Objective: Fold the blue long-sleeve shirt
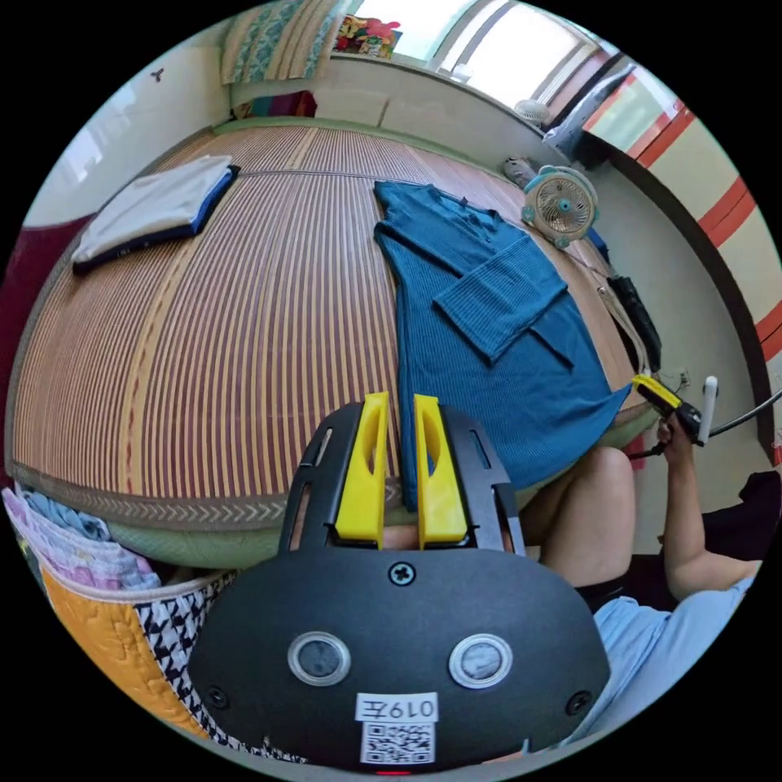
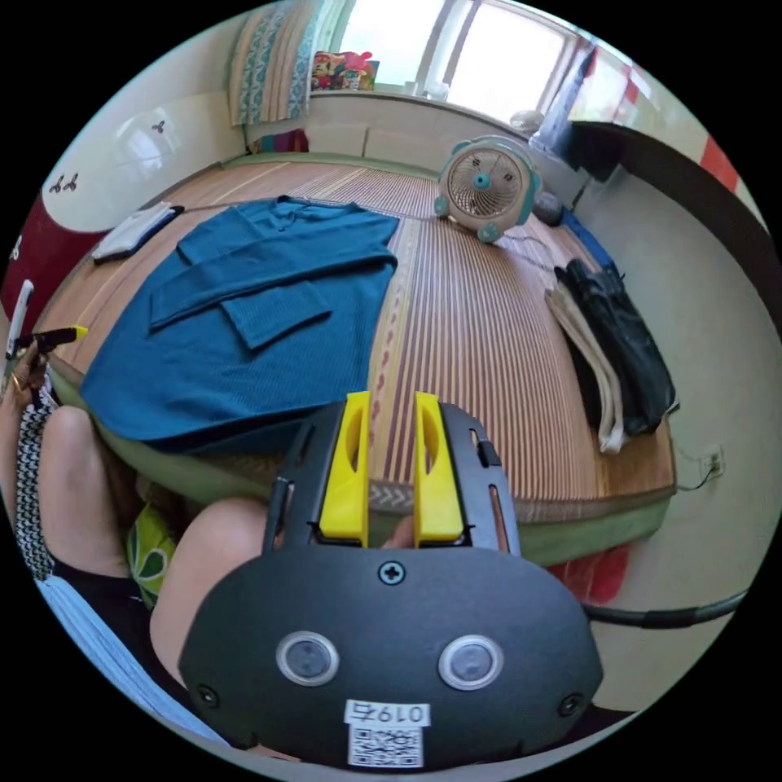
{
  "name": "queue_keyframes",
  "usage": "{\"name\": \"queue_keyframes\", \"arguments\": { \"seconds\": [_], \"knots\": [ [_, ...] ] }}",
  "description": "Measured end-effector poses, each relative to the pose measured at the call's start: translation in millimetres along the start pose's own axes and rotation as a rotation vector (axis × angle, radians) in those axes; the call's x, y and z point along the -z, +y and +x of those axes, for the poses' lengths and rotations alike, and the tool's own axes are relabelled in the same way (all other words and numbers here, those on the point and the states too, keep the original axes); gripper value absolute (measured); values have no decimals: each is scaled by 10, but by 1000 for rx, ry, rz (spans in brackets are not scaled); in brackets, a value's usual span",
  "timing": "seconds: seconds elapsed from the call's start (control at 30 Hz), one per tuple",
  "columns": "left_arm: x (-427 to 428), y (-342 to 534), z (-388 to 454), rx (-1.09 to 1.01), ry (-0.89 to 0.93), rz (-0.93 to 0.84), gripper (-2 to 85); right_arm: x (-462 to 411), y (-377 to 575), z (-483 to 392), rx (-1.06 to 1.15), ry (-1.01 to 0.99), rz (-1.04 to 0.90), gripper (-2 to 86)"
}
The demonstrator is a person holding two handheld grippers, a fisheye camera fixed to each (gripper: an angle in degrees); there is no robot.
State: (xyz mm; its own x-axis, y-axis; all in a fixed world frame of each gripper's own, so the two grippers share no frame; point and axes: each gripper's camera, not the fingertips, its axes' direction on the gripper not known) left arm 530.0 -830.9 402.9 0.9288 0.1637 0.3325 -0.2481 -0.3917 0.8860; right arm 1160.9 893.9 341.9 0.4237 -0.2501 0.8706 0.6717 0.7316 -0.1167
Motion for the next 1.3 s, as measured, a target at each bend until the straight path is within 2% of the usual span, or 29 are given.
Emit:
{"name": "queue_keyframes", "arguments": {
  "seconds": [0.07, 0.17, 0.3, 0.43, 0.5, 0.67, 0.83, 1.13, 1.3],
  "knots": [
    [-144, -230, 191, -21, -22, -15, 14, -22, -382, -154, 0, 29, 16, 50],
    [-272, -407, 351, -45, -14, -52, 10, 99, -565, -301, 6, -48, 15, 39],
    [-380, -391, 440, -62, -9, -104, 8, 93, -309, -475, 25, -44, -18, 37],
    [-441, -236, 442, -43, -6, -156, 7, -18, -50, -408, 2, -180, -11, 64],
    [-443, -178, 438, -27, -4, -158, 7, 1, -53, -463, 20, -186, 32, 62],
    [-497, -134, 503, -8, -3, -169, 7, -325, -326, -901, 191, -171, -53, 66],
    [-551, -182, 590, -9, -15, -186, 7, -452, -333, -1027, 228, -152, -93, 32],
    [-584, -159, 682, -13, -29, -188, 10, 380, 535, -811, 250, -185, 149, 13],
    [-569, -126, 772, -29, -52, -194, 12, 374, 1176, -587, 230, -154, 110, 1]
  ]
}}
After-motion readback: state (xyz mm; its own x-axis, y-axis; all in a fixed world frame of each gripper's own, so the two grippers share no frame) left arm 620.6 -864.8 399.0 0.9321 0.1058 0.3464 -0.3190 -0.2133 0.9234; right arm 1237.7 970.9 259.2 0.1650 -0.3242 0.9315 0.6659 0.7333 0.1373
